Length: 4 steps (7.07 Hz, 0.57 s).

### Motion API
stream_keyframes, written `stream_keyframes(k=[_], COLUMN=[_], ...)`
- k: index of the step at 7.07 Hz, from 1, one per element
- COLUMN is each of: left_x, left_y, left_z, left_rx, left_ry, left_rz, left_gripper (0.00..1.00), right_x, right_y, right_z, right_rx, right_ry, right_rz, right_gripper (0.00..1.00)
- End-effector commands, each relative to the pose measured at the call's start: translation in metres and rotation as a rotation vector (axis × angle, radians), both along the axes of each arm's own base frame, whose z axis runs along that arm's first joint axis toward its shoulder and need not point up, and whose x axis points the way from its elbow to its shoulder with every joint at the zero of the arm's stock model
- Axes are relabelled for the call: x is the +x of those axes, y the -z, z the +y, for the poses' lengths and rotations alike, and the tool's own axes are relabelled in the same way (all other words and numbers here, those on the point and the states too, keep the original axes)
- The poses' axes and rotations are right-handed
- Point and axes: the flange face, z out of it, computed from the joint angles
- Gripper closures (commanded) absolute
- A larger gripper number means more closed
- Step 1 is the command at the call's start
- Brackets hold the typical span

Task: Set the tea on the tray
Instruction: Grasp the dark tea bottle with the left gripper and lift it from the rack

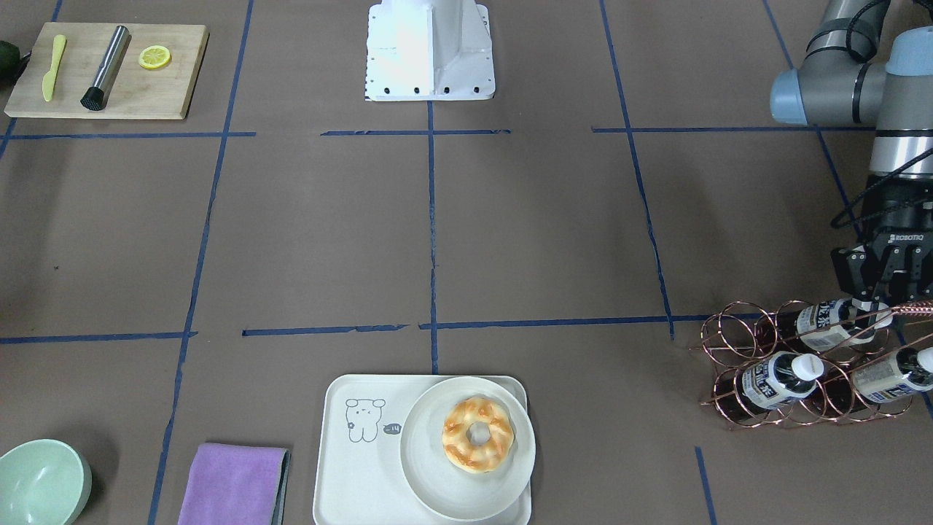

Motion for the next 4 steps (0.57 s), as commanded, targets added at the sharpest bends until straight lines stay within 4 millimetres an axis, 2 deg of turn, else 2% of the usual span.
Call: stream_keyframes(k=[1, 4], left_x=[-0.015, -0.039], left_y=[0.000, 0.004], left_z=[-0.001, -0.001], left_rx=[-0.009, -0.023], left_ry=[-0.019, -0.055], left_rz=[0.019, 0.057], left_gripper=[0.97, 0.97], right_x=[0.000, 0.000], right_y=[-0.001, -0.001], right_z=[0.001, 0.001], right_rx=[-0.001, -0.002], right_ry=[0.000, 0.000], right_rz=[0.000, 0.000], right_gripper=[0.00, 0.00])
